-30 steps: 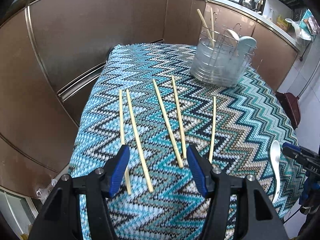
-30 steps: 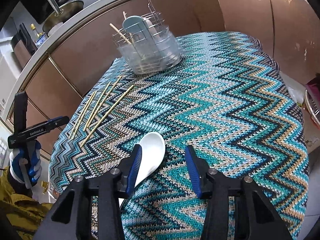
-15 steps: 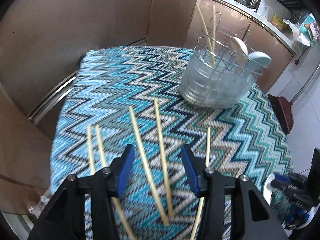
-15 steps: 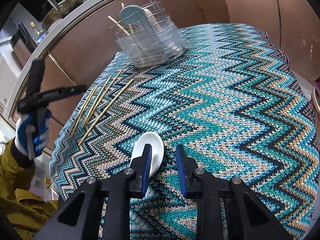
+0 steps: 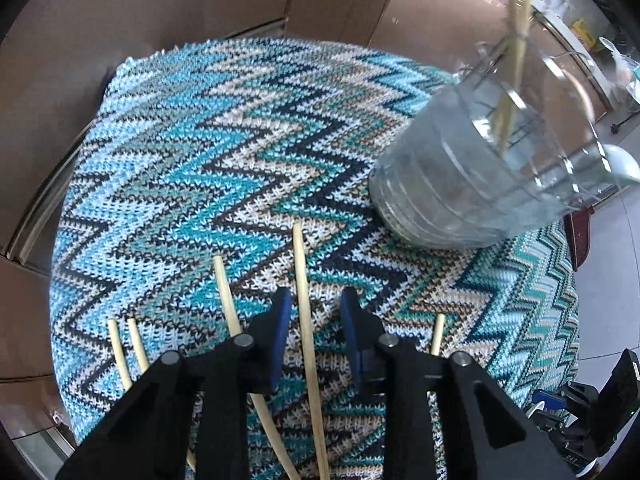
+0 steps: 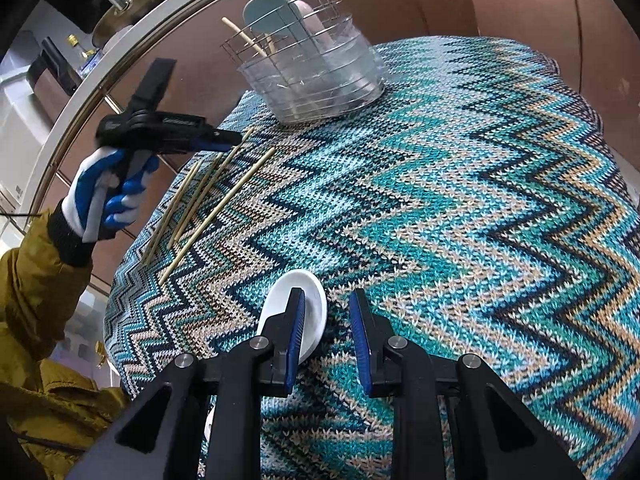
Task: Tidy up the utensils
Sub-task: 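Move the left tool to a wooden chopstick while the right tool reaches the white spoon, then grasp and lift a chopstick with the left tool while the right tool grasps the white spoon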
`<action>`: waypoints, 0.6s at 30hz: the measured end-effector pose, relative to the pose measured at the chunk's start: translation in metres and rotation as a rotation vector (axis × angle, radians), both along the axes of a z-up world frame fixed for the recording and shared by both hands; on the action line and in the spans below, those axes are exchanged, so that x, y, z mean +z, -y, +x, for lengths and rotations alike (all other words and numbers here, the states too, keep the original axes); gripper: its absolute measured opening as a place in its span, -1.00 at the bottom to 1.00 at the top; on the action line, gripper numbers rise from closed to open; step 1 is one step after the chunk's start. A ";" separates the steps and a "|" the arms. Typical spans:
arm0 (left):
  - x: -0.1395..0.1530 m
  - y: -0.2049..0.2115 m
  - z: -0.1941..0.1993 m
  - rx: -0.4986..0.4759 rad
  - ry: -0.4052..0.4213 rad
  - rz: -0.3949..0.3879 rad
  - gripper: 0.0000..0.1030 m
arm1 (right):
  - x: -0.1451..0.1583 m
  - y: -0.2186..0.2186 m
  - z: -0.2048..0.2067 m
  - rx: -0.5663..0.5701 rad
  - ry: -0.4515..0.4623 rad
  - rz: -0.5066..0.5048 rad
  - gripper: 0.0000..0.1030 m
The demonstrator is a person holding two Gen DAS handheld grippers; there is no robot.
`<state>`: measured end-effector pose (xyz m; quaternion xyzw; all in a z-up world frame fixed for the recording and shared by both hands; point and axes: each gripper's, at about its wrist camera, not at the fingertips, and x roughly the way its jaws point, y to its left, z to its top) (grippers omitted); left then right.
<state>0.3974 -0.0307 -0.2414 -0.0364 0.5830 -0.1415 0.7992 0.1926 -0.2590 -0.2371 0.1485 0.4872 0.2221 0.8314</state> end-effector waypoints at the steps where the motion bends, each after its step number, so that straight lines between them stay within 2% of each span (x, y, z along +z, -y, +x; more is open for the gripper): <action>1: -0.002 0.000 0.001 0.003 -0.006 0.003 -0.57 | -0.001 -0.001 0.003 0.007 -0.005 0.004 -0.52; 5: -0.003 0.001 0.005 0.008 -0.017 0.001 -0.69 | -0.002 0.001 0.010 0.033 -0.017 0.006 -0.55; 10: -0.004 0.004 0.009 -0.006 -0.016 0.023 -0.88 | -0.003 0.001 0.010 0.056 -0.021 -0.013 -0.67; 14: 0.002 0.003 0.006 0.000 -0.003 0.004 -0.90 | 0.000 -0.002 0.009 0.072 -0.018 -0.048 -0.79; 18: 0.020 0.003 -0.006 -0.003 0.054 -0.032 -0.90 | 0.008 -0.001 0.007 0.065 0.003 -0.080 -0.89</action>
